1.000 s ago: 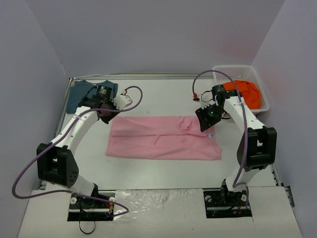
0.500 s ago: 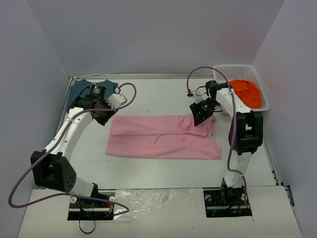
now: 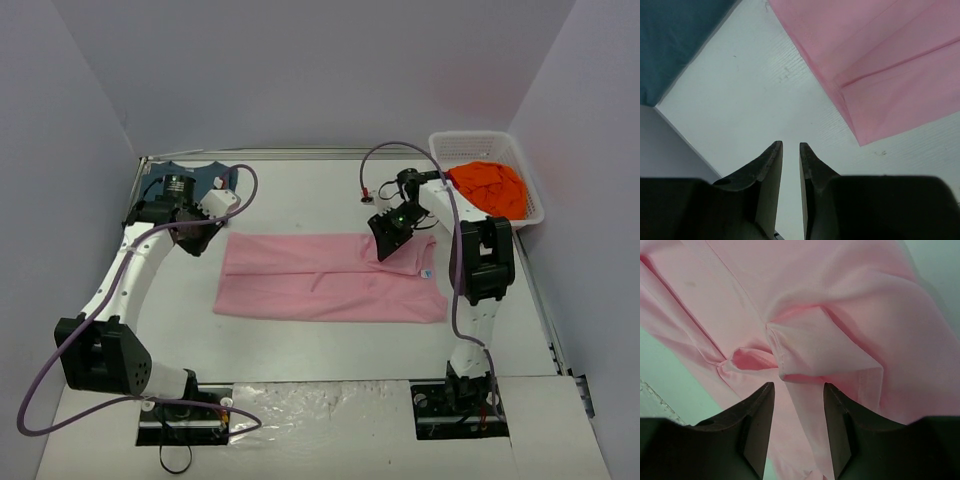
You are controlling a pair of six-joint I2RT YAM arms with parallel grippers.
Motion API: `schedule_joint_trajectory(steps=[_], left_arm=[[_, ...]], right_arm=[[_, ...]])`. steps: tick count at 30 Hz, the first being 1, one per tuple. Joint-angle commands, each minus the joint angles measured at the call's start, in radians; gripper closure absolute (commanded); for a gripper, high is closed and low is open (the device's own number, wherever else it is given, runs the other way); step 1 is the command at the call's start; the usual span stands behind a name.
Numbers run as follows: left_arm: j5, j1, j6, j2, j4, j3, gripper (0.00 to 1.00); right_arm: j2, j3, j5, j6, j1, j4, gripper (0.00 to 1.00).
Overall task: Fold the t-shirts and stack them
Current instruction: Fold the other side of the tshirt into a rectangle
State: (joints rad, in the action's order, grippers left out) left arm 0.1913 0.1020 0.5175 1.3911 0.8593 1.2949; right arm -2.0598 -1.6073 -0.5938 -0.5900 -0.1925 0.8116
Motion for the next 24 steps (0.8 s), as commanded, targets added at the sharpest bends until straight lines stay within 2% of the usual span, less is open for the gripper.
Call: schedule_joint_trajectory(steps=[1,12,15,18,21,24], left_arm=[[0.023,-0.01,-0.016,-0.033,0.012,-0.006,0.8],[0.039,-0.028,-0.019,-0.043,-0.003,-0.023,0.79],[0.042,-0.031,-0.019,-0.046,-0.006,-0.028,0.79],[0.043,-0.031,-0.02,-0.049,-0.008,-0.031,0.79],[0.048,-0.033,-0.02,-0.052,-0.009,-0.036,0.78],[0.05,-0.033,-0.022,-0.052,-0.009,-0.036,0.78]], right_arm=[[-0.013,-0.028,-0.037,-0.019,-0.034,0.047,0.6],[-0.045,-0.036,-0.04,-0.016,-0.067,0.047,0.63],[-0.049,-0.039,-0.026,-0.013,-0.076,0.044,0.66],[-0.053,-0.036,-0.017,-0.01,-0.079,0.043,0.78],[-0.051,-0.026,-0.017,-0.008,-0.081,0.04,1.0],[-0.037,-0.016,-0.02,-0.008,-0.087,0.04,1.0]])
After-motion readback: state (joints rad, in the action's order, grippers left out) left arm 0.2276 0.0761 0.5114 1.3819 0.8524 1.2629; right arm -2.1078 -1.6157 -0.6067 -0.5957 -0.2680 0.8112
